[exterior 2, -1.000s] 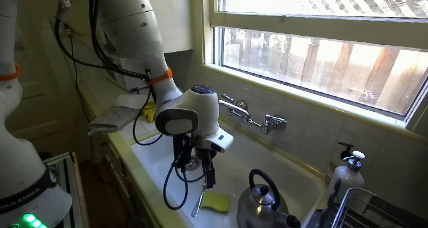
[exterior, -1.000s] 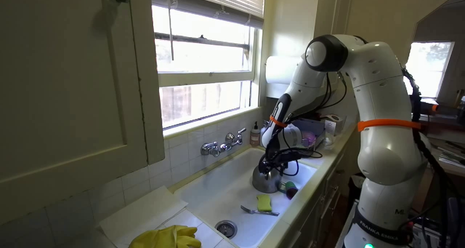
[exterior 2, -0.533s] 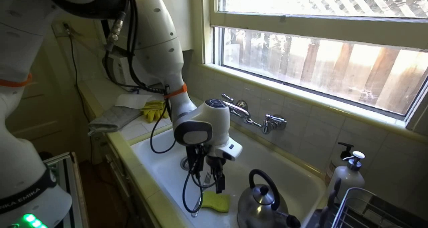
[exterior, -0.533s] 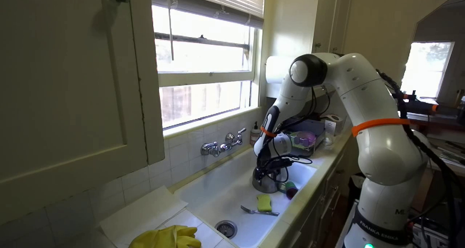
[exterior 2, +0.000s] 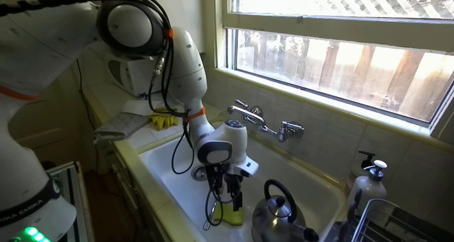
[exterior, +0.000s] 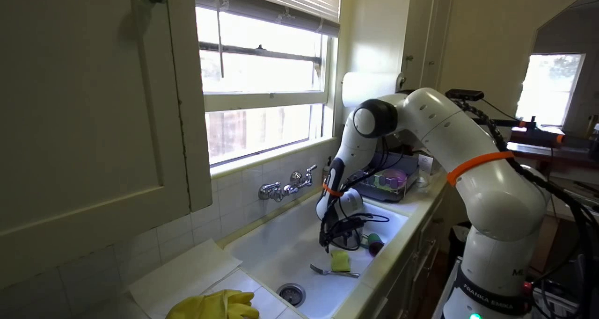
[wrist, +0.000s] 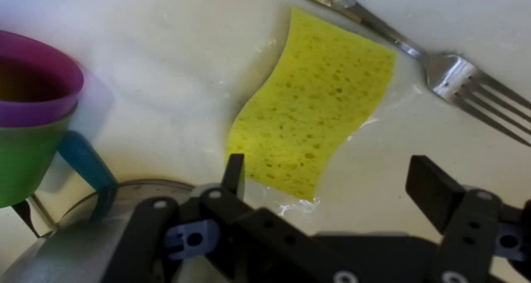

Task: Pick up the sponge in the sink and place it on the drying rack

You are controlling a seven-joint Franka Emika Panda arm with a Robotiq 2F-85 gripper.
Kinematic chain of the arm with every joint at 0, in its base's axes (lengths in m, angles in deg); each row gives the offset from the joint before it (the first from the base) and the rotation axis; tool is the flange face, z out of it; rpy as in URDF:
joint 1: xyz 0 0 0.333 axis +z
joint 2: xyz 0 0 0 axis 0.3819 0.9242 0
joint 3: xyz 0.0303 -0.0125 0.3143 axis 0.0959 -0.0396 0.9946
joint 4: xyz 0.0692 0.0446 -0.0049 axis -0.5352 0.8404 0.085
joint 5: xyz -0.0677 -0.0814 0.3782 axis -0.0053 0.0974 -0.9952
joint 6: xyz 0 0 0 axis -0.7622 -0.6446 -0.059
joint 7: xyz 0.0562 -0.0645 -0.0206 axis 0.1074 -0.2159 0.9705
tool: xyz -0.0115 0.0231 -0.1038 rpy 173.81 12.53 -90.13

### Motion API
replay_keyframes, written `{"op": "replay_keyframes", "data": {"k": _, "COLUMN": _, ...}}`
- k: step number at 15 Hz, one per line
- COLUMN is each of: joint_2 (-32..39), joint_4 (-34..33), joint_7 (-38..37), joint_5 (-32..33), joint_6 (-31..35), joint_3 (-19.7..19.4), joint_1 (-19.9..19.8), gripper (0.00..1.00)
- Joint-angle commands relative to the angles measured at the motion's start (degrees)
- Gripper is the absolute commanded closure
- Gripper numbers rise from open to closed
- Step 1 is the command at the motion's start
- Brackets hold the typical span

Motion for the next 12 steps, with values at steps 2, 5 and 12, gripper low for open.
{"op": "replay_keyframes", "data": {"k": 2, "joint_2": 7.60, "joint_4": -7.29, "joint_7": -5.81, "joint_5": 0.63, "joint_6": -2.42, "joint_3": -4.67, "joint_1": 5.31, "gripper": 0.00}}
{"op": "replay_keyframes", "data": {"k": 5, "joint_2": 10.51, "joint_4": -10.22, "joint_7": -8.15, "joint_5": 0.27, "joint_6": -2.85, "joint_3": -5.72, "joint_1": 6.69, "gripper": 0.00}}
{"op": "replay_keyframes", "data": {"k": 12, "joint_2": 10.98, "joint_4": -12.19, "joint_7": -8.52, "joint_5": 0.57, "joint_6": -6.57, "joint_3": -6.06, "joint_1": 6.31, "gripper": 0.59}}
